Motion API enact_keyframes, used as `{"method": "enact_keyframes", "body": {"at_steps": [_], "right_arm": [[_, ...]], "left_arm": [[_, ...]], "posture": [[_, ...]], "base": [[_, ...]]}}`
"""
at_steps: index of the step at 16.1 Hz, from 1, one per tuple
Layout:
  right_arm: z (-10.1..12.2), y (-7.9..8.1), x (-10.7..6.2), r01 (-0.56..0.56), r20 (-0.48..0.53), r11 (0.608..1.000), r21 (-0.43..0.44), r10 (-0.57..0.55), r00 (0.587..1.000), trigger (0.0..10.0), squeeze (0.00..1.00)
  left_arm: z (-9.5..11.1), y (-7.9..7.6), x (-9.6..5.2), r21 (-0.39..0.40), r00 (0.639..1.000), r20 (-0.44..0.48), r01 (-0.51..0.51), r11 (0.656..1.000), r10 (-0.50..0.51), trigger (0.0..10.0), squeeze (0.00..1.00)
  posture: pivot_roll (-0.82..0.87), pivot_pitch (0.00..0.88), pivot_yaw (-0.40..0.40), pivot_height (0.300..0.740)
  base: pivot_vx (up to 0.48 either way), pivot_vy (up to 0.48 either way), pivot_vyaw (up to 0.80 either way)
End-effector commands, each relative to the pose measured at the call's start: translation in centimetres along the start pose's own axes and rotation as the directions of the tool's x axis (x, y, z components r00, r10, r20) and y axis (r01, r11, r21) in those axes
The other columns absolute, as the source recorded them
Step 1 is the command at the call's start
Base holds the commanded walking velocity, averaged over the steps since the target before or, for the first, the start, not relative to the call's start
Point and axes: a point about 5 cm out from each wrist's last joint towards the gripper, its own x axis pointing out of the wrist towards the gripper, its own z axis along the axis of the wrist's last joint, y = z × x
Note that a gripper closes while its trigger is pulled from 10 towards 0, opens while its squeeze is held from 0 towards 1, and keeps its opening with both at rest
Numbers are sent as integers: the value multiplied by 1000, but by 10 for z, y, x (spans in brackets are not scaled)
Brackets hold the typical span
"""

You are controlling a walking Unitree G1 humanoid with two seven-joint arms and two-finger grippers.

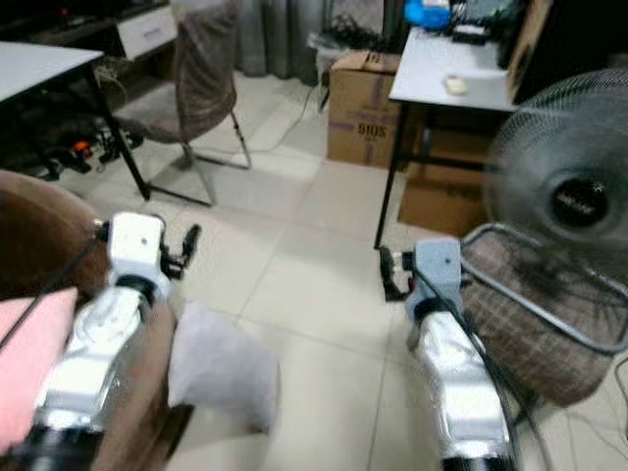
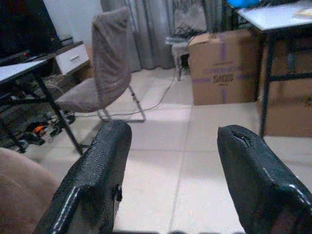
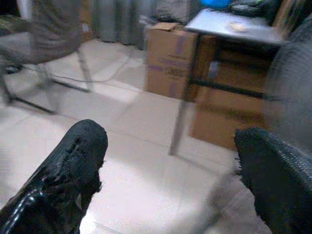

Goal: Move the pillow to the sofa from floor

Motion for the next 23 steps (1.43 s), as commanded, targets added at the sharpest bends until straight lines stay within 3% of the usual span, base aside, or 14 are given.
{"method": "enact_keyframes", "body": {"at_steps": [1,5,12,18,23], "right_arm": [[-1,-10,-2,39,0,999,-12,-39,999,10000,0],[0,-7,-3,16,12,1000,-11,-16,1000,10000,0],[2,-4,-2,-4,9,1000,-10,4,1000,10000,0],[2,-4,0,-3,3,1000,-3,3,1000,10000,0],[2,-5,1,5,3,1000,-7,-5,1000,10000,0]], "left_arm": [[6,-6,4,1,999,19,29,1000,-29,10000,0],[5,-7,5,7,999,17,33,999,-33,10000,0],[3,-7,3,1,1000,5,24,1000,-24,10000,0],[4,-7,5,-2,1000,6,24,1000,-24,10000,0],[5,-6,6,-2,1000,8,23,1000,-22,10000,0]], "posture": [[-58,0,67,740],[-55,0,63,740],[-47,0,49,740],[-44,0,48,740],[-42,0,47,740]], "base": [[341,0,0],[317,0,0],[0,0,0],[0,401,-604],[0,409,0]]}}
